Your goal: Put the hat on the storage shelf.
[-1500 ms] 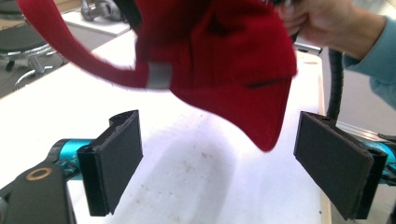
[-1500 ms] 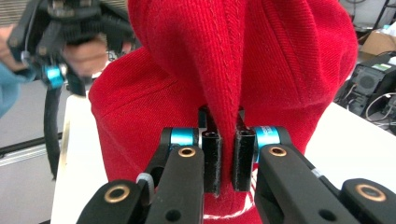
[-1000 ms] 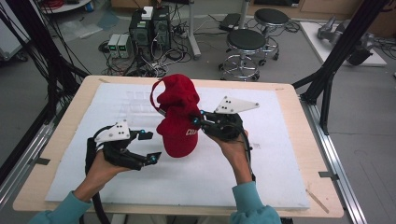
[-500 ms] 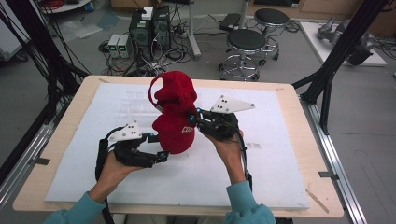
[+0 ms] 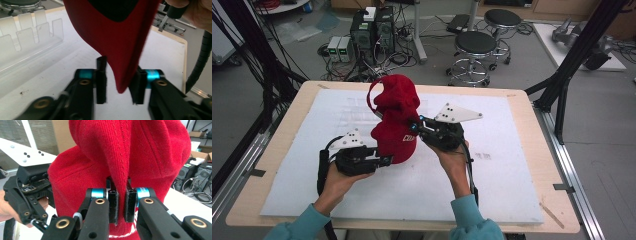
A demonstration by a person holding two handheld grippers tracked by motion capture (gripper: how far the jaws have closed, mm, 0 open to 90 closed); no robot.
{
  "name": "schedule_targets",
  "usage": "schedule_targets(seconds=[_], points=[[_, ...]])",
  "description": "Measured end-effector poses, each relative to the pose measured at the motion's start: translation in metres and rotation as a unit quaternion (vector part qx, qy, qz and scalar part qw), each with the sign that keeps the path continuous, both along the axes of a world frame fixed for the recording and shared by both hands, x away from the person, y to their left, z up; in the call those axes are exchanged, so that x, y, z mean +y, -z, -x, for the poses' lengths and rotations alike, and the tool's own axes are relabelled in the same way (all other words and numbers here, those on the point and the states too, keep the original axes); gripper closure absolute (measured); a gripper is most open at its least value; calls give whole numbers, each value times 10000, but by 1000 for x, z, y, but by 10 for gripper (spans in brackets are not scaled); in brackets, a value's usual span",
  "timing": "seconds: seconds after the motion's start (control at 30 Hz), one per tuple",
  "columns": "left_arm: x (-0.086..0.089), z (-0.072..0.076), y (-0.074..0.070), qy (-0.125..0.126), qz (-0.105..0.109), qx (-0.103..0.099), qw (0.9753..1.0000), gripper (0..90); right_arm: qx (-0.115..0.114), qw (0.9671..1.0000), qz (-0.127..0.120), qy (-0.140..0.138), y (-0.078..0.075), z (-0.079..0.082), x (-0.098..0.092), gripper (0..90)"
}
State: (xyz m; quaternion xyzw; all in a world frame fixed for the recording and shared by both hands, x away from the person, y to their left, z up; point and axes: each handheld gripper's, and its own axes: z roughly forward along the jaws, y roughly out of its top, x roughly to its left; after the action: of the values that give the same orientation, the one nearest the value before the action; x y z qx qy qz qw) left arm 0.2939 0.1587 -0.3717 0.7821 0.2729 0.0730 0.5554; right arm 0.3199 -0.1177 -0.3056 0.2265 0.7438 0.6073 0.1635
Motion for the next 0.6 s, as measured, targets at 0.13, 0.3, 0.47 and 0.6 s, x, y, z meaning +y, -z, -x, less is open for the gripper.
schedule_targets(seconds=[0.13,0.3,0.47,0.6], points=[[-3,2,0,135,-70,-7,9999,834,-11,10000,10,-10,0,1,2,852],[-5,4,-1,229,-93,-43,9997,848,-1,10000,10,1,1,-1,2,852],[-3,4,-1,311,-105,-89,9994,852,-13,10000,-11,-40,2,-1,2,834],[-2,7,-2,315,-157,-164,9992,853,-9,9996,-203,-184,2,-4,1,556]])
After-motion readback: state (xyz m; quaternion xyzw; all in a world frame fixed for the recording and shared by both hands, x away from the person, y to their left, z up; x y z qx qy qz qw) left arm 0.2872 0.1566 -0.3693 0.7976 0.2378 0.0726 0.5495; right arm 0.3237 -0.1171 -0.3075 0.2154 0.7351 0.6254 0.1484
